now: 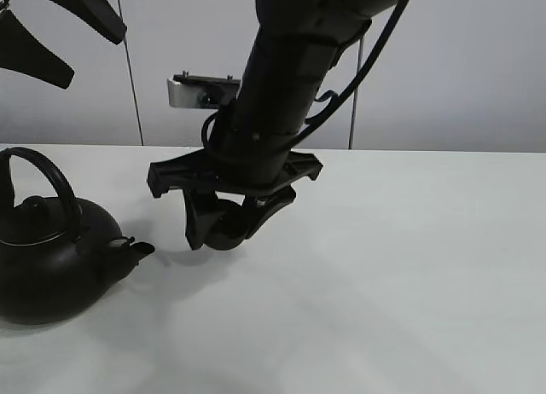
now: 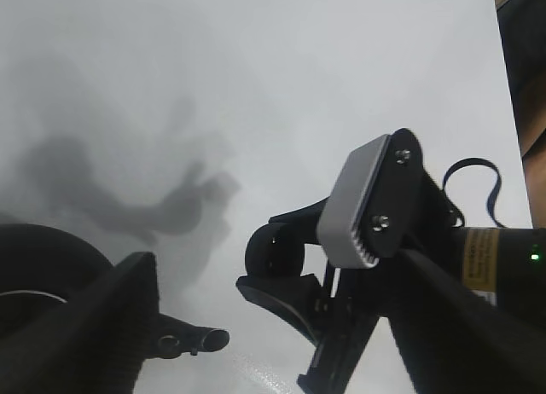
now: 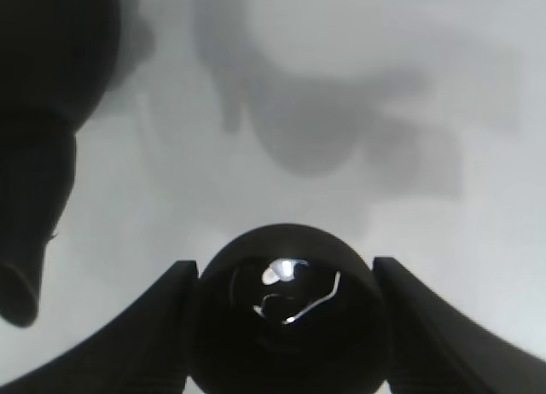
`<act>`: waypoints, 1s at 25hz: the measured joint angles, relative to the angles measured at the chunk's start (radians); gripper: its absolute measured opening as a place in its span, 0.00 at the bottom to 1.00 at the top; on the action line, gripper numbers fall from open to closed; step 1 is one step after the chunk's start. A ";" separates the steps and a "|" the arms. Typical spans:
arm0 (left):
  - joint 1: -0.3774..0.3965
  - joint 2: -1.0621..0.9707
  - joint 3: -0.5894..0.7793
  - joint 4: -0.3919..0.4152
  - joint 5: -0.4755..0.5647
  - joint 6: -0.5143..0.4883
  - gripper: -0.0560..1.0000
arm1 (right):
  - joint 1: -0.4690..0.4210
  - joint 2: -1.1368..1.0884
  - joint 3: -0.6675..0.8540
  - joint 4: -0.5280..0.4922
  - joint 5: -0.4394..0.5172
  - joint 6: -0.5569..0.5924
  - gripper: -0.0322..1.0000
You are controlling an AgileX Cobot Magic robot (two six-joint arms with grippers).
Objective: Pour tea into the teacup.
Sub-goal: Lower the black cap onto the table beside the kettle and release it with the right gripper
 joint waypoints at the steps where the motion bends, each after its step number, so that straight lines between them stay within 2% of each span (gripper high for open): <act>1: 0.000 0.000 0.000 0.000 -0.001 0.000 0.56 | 0.003 0.013 0.000 0.001 -0.007 0.004 0.42; 13: 0.000 0.000 0.000 0.000 -0.002 0.000 0.56 | 0.028 0.105 -0.002 0.019 -0.093 0.025 0.42; 25: 0.000 0.000 0.000 0.000 -0.004 0.000 0.56 | 0.028 0.115 -0.005 0.019 -0.099 0.030 0.42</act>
